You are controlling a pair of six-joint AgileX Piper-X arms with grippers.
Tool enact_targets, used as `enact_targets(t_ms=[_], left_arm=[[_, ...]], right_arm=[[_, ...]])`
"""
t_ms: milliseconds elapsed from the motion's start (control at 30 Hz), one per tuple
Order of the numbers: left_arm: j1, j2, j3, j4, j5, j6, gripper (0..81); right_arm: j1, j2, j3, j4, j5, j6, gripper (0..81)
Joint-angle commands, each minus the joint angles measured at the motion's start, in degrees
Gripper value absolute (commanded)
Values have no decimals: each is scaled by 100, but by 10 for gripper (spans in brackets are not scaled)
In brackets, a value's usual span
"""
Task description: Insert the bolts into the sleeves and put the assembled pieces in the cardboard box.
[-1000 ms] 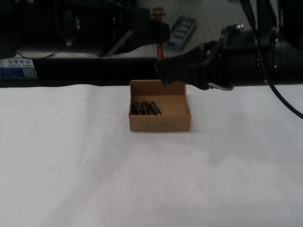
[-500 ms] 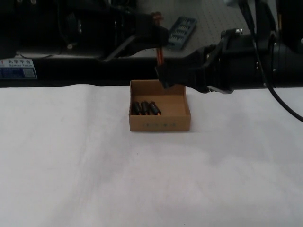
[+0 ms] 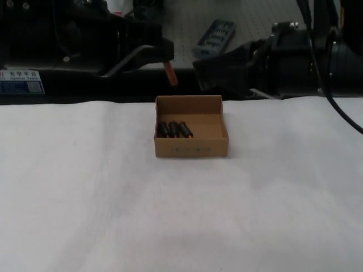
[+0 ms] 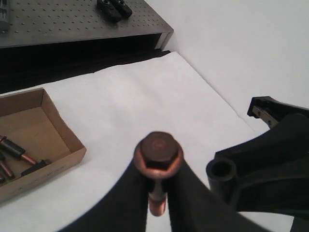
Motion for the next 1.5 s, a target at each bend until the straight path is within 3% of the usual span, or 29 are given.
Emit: enact_targets(t_ms=[0, 467, 733, 1467], left_arm=[[-9, -47, -25, -79, 31, 59, 6], [-9, -47, -25, -294, 89, 49, 6], [-9, -47, -25, -294, 700, -314, 6], [-9, -47, -25, -294, 906, -608, 6]], right_arm=[[-34, -70, -65, -292, -144, 10, 25], [-34, -70, -65, 624, -491, -257, 25], [-34, -70, -65, 571, -625, -369, 25], [-34, -70, -65, 315, -740, -369, 25]])
